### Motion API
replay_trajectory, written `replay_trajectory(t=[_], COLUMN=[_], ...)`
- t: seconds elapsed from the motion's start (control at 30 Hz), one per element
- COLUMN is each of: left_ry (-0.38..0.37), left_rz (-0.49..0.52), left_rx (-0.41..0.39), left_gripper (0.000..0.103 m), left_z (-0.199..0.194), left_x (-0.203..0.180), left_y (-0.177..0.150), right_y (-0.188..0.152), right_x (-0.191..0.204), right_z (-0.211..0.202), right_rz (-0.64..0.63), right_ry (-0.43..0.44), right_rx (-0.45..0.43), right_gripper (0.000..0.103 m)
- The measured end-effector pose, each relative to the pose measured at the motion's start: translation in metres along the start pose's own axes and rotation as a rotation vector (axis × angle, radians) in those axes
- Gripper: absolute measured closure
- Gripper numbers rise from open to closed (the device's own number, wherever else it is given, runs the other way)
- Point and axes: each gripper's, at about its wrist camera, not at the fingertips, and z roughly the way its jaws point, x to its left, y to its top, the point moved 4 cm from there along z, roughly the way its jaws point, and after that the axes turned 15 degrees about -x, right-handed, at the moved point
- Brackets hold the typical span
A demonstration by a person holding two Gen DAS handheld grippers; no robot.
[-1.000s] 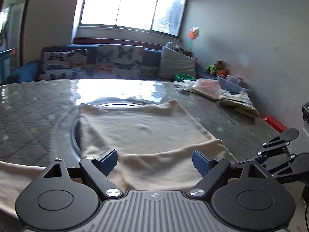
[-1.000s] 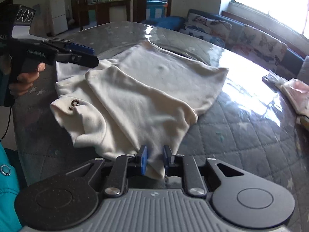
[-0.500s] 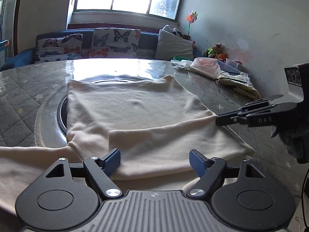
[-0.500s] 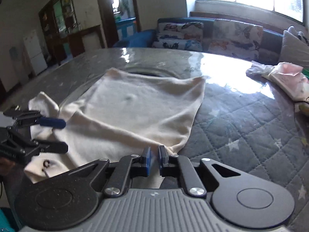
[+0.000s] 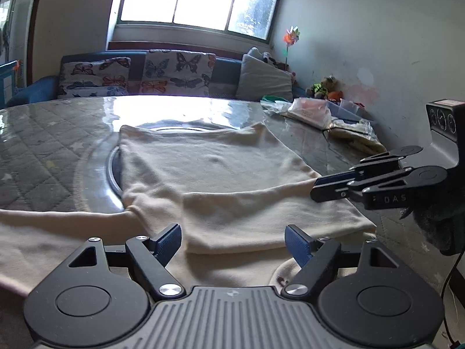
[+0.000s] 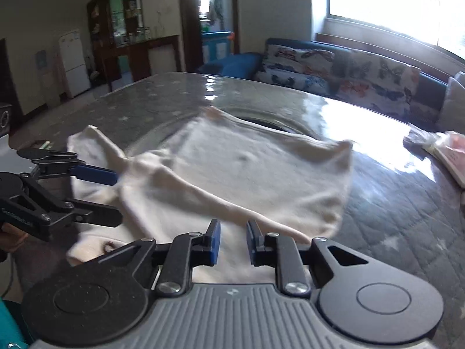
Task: Fold clothes
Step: 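Grasp the hem with the right gripper while the left gripper grasps the other hem corner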
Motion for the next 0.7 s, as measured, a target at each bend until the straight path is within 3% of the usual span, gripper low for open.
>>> replay_trajectory(t=[0.1,0.23,0.4,0.5,0.53,0.7], left_ry=[0.051,0.177,0.359,0.443,0.468,0.556], left_rz=[-0.021,-0.066,-0.156,-0.183,-0.19,-0.232], left_rx=[-0.032,-0.079,-0.106,-0.11,-0.112,-0.115], left_gripper=[0.023,0.021,0.021,0.021,0.021,0.021], left_z=[-0.02,-0.049,-0.073,-0.079,-0.079,-0.077], left_x=[0.016,0.05,0.101,0.123,0.129,0.155], left_y=[0.003,0.007,0.008,0.008,0.008,0.008], right_y=[0.003,0.003,-0.001,-0.003,-0.001,0.011], right_x=[0.026,0.072,0.106,0.106,0.106,0.107], right_z=[0.013,0.039,0.061,0.068,0.066,0.044], right_rz=[-0.023,-0.128,-0.252,-0.241,-0.237,-0.234], right_ry=[0.077,0.18,0.189,0.181,0.188,0.232], right_rx=[0.001,0.008,0.002,0.014,0.011,-0.009], right_gripper=[0.084,0.078,0.076,0.084,0.096,0.098])
